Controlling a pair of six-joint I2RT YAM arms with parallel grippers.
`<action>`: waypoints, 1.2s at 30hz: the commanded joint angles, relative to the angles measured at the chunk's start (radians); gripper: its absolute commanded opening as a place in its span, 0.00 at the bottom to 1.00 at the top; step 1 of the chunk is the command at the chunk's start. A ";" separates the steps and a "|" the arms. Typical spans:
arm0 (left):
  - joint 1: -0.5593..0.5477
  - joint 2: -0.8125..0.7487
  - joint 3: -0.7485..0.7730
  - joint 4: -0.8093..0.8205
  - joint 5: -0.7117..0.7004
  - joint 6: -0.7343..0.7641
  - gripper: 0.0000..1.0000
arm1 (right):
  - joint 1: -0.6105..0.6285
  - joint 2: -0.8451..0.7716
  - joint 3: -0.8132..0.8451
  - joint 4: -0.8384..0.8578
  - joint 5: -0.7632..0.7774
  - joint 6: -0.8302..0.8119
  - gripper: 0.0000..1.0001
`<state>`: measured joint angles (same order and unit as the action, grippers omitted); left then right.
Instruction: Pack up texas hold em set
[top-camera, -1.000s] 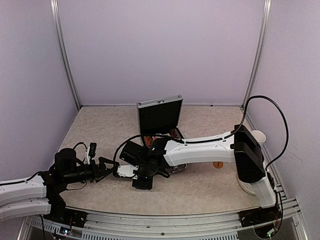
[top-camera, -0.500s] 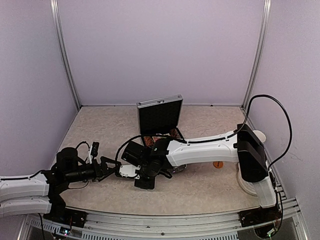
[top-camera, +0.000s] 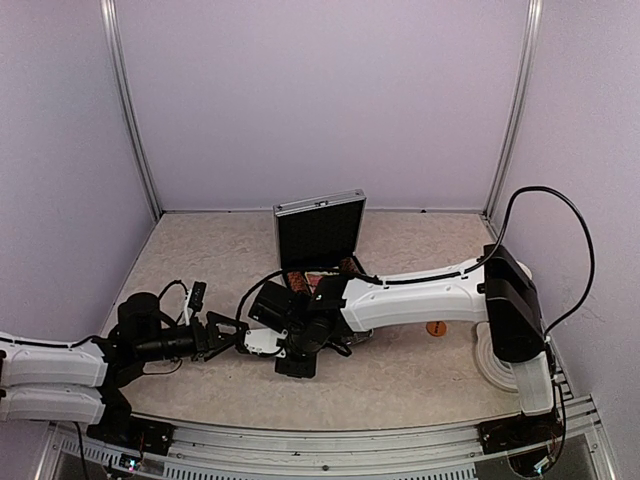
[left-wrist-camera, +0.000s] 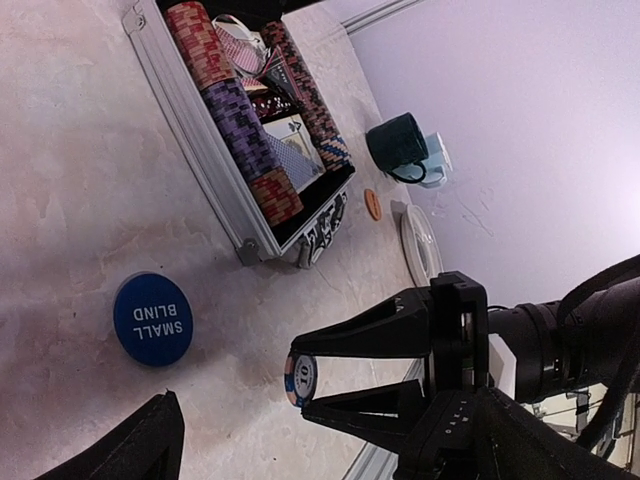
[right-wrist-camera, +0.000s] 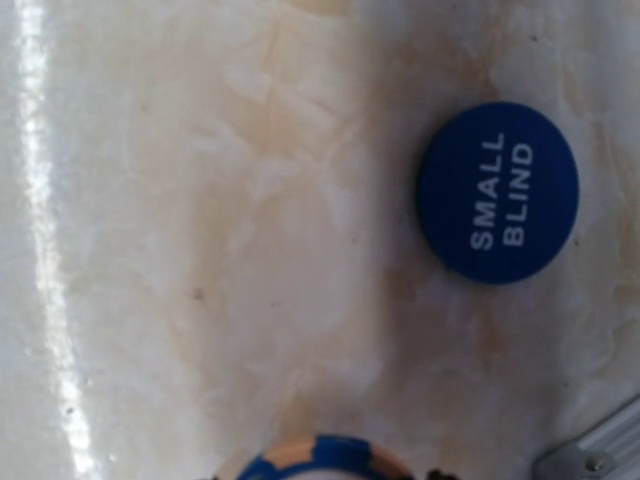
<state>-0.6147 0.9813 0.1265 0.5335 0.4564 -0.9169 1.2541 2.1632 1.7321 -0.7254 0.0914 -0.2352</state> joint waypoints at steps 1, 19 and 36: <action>0.001 0.030 -0.024 0.026 0.060 0.027 0.99 | -0.005 -0.099 0.001 0.130 -0.007 0.008 0.41; -0.007 0.051 -0.034 0.173 0.137 0.046 0.99 | -0.028 -0.208 -0.074 0.234 -0.089 0.022 0.40; -0.166 0.134 0.052 0.141 0.088 0.136 0.99 | -0.029 -0.220 -0.056 0.239 -0.124 0.020 0.40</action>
<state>-0.7151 1.0882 0.1680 0.8024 0.4370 -0.8799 1.2411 2.0212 1.6375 -0.7074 -0.0315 -0.2459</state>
